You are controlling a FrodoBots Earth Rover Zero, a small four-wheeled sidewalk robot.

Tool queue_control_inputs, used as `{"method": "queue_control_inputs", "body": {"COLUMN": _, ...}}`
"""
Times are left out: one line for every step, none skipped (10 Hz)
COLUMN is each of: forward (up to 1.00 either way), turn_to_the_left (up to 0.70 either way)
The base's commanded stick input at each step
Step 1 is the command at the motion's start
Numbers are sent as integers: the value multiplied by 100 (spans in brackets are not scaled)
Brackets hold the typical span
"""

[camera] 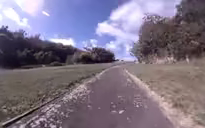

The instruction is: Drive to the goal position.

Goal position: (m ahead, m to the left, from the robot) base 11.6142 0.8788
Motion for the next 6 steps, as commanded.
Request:
{"method": "queue_control_inputs", "body": {"forward": 100, "turn_to_the_left": 0}}
{"method": "queue_control_inputs", "body": {"forward": 100, "turn_to_the_left": -23}}
{"method": "queue_control_inputs", "body": {"forward": 100, "turn_to_the_left": -7}}
{"method": "queue_control_inputs", "body": {"forward": 100, "turn_to_the_left": -2}}
{"method": "queue_control_inputs", "body": {"forward": 100, "turn_to_the_left": -1}}
{"method": "queue_control_inputs", "body": {"forward": 100, "turn_to_the_left": -12}}
